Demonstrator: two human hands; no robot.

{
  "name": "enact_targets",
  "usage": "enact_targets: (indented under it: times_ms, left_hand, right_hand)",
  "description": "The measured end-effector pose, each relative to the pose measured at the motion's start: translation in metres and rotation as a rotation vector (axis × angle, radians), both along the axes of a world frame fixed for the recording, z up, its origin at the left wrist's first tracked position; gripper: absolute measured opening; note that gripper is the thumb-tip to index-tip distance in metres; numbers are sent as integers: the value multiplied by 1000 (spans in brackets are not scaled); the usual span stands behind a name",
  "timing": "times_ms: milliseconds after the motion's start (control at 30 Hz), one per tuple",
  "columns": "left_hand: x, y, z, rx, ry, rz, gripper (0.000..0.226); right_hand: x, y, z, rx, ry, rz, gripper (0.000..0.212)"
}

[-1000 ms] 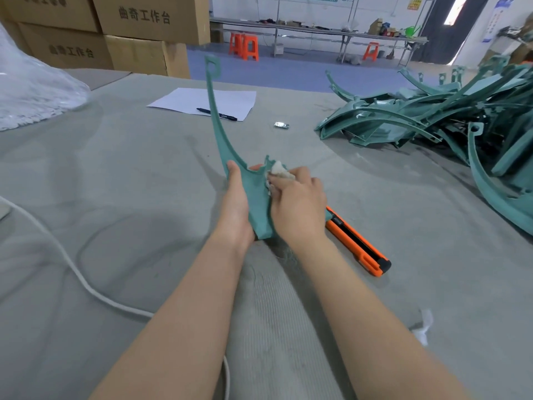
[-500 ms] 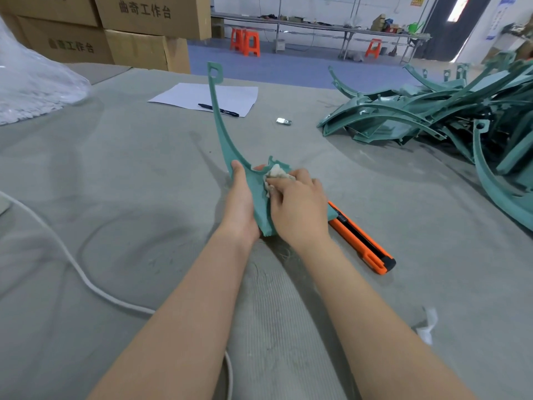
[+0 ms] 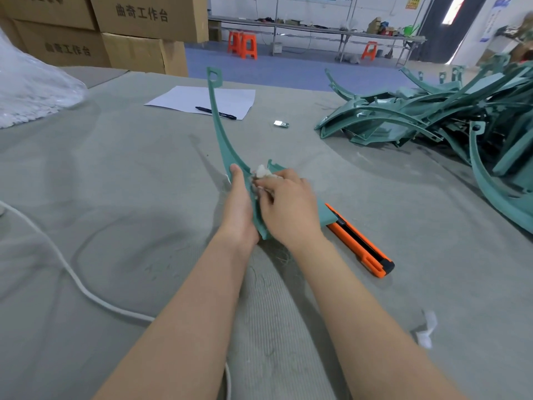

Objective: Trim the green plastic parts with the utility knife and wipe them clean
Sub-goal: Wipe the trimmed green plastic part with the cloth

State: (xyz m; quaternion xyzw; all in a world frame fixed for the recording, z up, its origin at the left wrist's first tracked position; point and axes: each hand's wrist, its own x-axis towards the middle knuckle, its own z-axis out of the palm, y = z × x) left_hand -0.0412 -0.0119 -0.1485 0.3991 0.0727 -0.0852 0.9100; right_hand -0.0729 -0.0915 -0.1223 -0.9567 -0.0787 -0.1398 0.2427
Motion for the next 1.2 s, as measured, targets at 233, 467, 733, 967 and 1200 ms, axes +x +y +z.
enact_targets:
  times_ms: [233,467,733,967,1200]
  left_hand:
    - [3,4,-7,-9,-21,45,60]
    - [4,-3,-9,10,-1,47,63]
    - [3,-8,-3,73,15,83,58]
    - [-4,2,-3,-29,-2,13,67]
    - [-7,5,0,-50,-6,17,62]
  right_hand:
    - [-15,11,-5,-55,-29,101,33]
    - [-3,-4,-3,-74,26,-42,33]
    - [2,-18,-5,-54,78,-106,35]
    - [-9,7,-9,-48,-57,48,34]
    - [-17,13,-9,-57,-107,90,34]
